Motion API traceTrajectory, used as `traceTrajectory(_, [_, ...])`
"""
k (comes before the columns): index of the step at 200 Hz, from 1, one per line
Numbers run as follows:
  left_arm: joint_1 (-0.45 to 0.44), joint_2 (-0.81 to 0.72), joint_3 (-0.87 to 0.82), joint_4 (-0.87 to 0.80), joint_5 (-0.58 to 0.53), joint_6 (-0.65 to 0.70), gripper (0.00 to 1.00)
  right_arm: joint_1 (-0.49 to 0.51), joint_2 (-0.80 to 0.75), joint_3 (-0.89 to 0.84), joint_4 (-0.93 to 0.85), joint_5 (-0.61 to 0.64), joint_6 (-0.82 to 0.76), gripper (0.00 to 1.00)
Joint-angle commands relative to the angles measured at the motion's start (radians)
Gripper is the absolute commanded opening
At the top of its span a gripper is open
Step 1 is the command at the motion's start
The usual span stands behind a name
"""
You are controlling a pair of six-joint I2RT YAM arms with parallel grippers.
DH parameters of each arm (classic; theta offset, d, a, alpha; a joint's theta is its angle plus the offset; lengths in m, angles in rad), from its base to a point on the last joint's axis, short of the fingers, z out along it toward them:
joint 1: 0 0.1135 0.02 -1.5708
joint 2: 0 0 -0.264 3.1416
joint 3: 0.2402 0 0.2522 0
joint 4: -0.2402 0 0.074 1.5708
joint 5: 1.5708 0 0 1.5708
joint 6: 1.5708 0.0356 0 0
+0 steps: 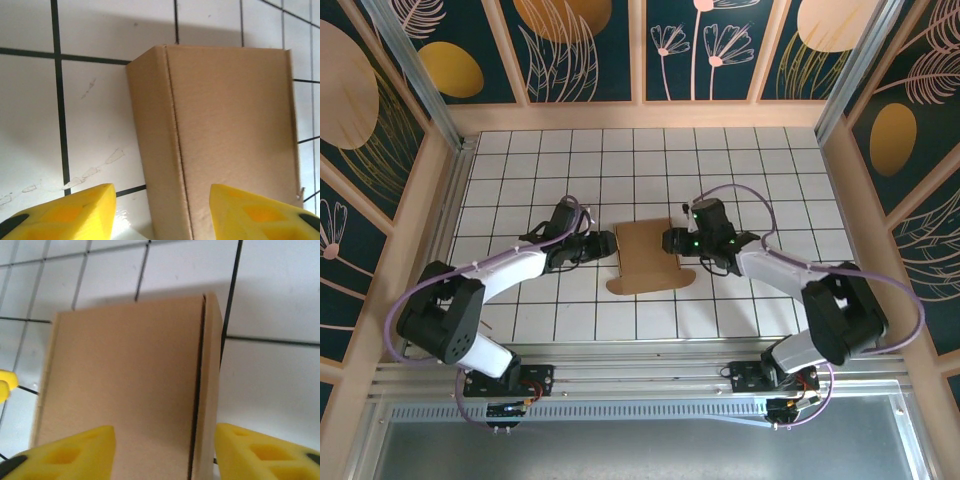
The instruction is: Fold the paper box
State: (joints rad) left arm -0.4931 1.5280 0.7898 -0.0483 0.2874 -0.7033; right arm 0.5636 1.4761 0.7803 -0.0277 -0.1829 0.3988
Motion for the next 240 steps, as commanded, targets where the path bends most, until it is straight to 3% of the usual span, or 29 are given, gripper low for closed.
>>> traceTrajectory(1, [-0.003, 0.032, 0.016, 0.061, 0.026, -0.01, 0.59, -0.011, 0.035, -0.012, -0.007, -0.121, -0.003, 0.73])
traceTrajectory(34, [-0.004, 0.075, 0.001, 0.137, 0.082, -0.052, 0.72, -0.011, 0.037, -0.02, 0.009, -0.157, 0.001, 0.78])
traceTrajectory(65, [-0.005, 0.11, -0.012, 0.2, 0.132, -0.09, 0.77, -0.011, 0.058, -0.035, 0.03, -0.191, 0.017, 0.84])
traceTrajectory(104, [-0.023, 0.159, -0.005, 0.287, 0.197, -0.117, 0.81, -0.042, 0.106, -0.046, 0.045, -0.213, 0.023, 0.84])
traceTrajectory(160, [-0.04, 0.245, 0.035, 0.294, 0.237, -0.125, 0.82, -0.041, 0.19, -0.062, 0.15, -0.289, 0.103, 0.72])
traceTrajectory(240, [-0.04, 0.146, 0.064, 0.352, 0.326, -0.209, 0.76, -0.115, 0.224, -0.151, 0.29, -0.362, 0.17, 0.62])
